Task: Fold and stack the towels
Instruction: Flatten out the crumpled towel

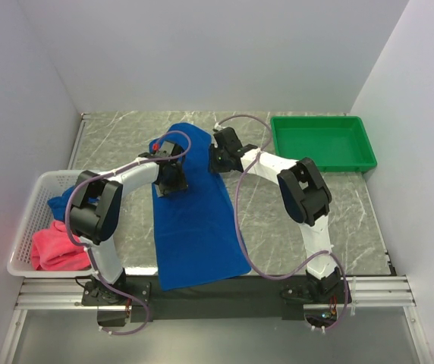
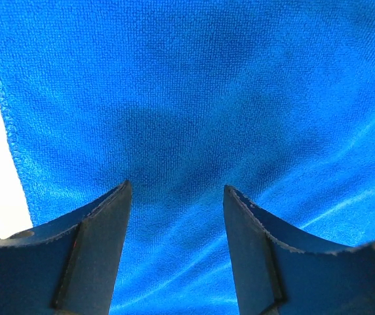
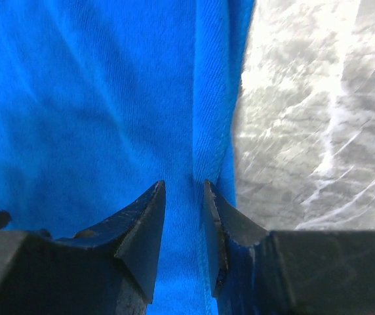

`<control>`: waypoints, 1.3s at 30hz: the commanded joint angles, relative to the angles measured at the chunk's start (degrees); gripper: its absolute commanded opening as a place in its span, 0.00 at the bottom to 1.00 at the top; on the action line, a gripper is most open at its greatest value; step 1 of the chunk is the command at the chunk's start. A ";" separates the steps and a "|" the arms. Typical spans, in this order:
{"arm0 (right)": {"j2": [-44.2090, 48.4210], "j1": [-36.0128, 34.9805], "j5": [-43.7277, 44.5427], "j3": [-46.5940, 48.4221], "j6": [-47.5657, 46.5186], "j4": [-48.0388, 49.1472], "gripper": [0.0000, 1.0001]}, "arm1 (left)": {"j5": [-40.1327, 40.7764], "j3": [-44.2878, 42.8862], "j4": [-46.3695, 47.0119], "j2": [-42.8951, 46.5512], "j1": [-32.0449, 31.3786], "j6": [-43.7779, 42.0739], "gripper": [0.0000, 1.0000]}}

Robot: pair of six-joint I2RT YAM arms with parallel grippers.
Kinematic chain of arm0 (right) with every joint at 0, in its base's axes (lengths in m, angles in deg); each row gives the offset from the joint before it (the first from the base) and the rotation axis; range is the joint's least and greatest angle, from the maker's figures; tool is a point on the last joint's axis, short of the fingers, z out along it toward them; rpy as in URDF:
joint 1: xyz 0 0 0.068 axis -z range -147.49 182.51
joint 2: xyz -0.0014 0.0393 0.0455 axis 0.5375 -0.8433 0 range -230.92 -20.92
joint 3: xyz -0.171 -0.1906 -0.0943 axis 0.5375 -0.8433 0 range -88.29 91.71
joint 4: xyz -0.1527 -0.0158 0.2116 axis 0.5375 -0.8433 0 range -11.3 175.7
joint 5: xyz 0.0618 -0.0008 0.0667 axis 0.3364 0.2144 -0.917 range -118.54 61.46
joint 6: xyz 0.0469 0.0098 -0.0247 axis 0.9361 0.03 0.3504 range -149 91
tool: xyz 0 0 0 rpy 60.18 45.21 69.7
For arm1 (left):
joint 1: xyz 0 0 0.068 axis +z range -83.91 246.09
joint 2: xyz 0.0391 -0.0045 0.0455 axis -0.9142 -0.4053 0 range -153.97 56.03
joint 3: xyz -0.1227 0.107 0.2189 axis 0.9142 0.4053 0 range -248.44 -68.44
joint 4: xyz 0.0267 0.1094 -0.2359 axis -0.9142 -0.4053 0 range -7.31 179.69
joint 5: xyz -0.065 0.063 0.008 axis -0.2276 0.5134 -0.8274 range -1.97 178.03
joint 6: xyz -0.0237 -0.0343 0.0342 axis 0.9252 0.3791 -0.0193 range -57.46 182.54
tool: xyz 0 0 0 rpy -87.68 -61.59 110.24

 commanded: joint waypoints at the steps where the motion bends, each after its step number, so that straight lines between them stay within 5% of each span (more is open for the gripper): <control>1: 2.58 0.69 2.43 -1.27 2.19 3.32 0.38 | -0.90 0.53 1.56 0.16 -0.18 -1.24 0.64; 9: 3.91 1.04 1.47 -3.91 3.77 4.91 0.38 | -0.90 1.59 1.82 -0.01 -0.18 -1.24 0.64; 23: 3.20 1.83 -0.91 -2.68 3.95 6.58 0.00 | -1.25 2.73 1.82 0.25 -0.18 -1.16 0.64; 33: 3.65 8.24 1.55 -1.81 1.23 5.09 0.00 | -2.57 5.28 1.82 1.48 -0.18 -1.24 0.64; 39: 5.38 8.69 2.25 -0.74 -0.97 1.39 0.27 | -3.71 4.05 0.69 2.71 -0.18 -0.72 0.65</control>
